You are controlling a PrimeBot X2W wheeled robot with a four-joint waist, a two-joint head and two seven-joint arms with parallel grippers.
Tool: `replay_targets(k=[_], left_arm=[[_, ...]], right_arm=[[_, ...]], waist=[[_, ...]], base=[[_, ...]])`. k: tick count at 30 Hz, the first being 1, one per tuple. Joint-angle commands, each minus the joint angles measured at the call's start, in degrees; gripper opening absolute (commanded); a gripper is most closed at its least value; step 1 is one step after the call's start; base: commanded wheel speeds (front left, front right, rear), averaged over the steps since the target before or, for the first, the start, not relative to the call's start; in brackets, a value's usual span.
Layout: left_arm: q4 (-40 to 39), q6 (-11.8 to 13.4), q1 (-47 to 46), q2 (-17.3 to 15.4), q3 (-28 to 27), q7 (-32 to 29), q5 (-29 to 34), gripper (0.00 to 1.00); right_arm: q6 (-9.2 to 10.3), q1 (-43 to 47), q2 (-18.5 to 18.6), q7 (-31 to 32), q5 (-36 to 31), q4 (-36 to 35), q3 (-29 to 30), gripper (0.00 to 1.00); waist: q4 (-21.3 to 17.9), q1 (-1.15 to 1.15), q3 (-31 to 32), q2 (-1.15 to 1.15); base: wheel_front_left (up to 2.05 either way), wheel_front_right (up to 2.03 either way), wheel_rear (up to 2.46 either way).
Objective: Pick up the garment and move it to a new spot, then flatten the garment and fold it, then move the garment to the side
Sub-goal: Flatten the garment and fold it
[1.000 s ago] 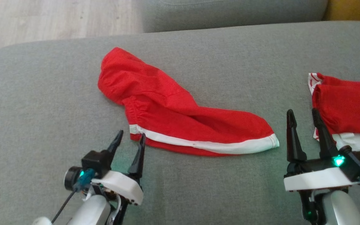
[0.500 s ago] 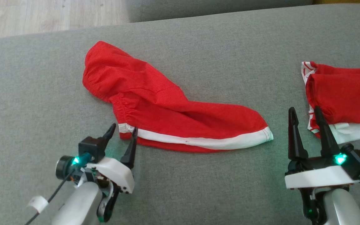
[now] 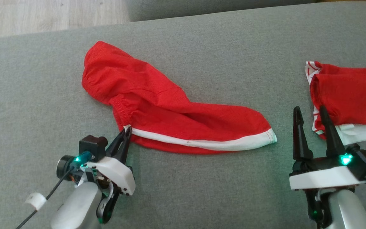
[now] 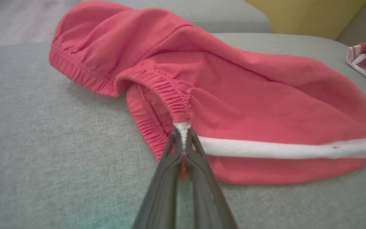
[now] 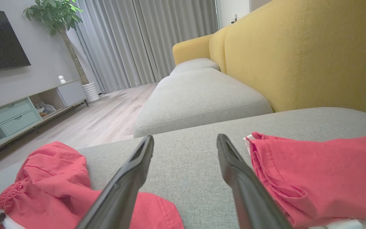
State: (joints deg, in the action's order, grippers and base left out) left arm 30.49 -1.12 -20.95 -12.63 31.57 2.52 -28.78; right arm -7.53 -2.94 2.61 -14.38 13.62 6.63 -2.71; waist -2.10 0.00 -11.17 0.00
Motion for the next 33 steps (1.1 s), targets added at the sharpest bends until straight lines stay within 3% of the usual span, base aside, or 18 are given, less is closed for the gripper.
replay_targets(k=[1, 8, 19, 33], left_arm=[[-1.6, -0.1, -2.7, -1.4, -1.6, 0.4, -0.1, 0.00], [-3.9, 0.2, -1.4, -1.4, -1.4, 2.6, -0.2, 0.00], [-9.9, 2.2, 2.3, -2.2, -0.9, 3.1, 0.0, 0.00], [-13.1, 2.9, 2.9, -2.7, 0.4, 2.0, 0.2, 0.00]], right_arm=[[0.04, -1.5, 0.3, -0.6, 0.2, -1.4, -1.2, 1.00], [0.04, -0.1, 0.3, -0.6, -0.1, 2.3, -2.1, 1.00], [0.04, -0.5, 0.3, 1.9, -1.6, 14.1, -2.2, 1.00], [0.04, -4.7, 0.3, 4.9, -2.1, 20.9, -5.0, 1.00]], waist=[[0.1, 0.00, 0.0, 0.00], [0.8, 0.00, 1.3, 0.00], [2.9, 0.00, 2.8, 0.00], [4.7, 0.00, 2.2, 0.00]], base=[[0.00, 0.00, 0.00], [0.00, 0.00, 0.00], [0.00, 0.00, 0.00], [0.00, 0.00, 0.00]])
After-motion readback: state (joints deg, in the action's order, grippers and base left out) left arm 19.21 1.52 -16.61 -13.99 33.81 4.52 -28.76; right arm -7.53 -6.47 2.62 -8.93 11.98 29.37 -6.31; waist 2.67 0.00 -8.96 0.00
